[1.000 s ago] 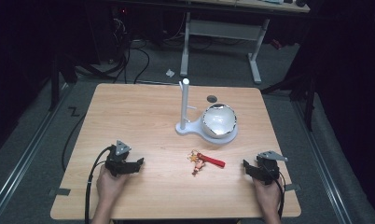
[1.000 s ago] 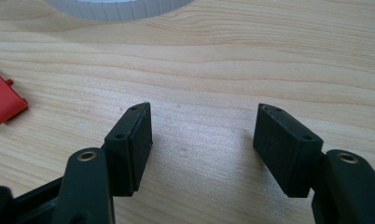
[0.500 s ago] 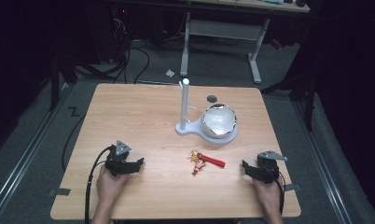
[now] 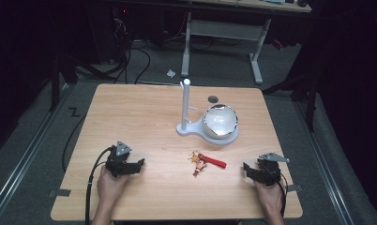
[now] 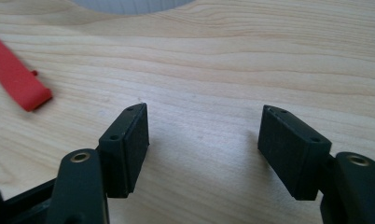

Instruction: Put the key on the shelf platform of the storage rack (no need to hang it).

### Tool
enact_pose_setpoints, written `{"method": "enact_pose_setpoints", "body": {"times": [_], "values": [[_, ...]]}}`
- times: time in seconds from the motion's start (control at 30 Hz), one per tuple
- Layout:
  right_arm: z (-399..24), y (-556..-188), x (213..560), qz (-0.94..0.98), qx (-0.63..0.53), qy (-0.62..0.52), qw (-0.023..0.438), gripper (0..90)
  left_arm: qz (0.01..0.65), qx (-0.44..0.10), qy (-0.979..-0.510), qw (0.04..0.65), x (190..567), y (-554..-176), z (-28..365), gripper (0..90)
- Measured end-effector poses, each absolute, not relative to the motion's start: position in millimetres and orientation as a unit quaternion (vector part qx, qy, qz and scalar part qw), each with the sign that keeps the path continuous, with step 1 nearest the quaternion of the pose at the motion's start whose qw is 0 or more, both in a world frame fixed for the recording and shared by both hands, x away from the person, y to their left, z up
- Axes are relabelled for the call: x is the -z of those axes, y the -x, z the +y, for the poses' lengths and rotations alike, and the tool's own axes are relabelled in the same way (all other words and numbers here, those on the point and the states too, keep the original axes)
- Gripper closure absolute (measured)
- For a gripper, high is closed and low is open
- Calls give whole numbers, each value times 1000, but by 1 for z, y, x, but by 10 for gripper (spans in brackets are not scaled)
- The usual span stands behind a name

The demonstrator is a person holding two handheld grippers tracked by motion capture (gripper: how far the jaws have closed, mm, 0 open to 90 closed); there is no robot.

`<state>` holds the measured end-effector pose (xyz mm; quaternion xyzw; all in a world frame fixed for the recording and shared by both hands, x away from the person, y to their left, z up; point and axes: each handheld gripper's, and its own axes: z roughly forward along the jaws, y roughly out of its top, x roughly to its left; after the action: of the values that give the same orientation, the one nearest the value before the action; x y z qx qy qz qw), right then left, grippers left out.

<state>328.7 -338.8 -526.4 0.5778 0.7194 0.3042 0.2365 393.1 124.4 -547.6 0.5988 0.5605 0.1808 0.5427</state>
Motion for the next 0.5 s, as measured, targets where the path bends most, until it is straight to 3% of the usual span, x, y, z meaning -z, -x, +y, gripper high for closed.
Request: {"method": "enact_pose_setpoints", "body": {"times": [0.5], "values": [[-316,-317,508,729,-352,-540,229,316,561,-180,-599,542,548,-393,124,225]]}}
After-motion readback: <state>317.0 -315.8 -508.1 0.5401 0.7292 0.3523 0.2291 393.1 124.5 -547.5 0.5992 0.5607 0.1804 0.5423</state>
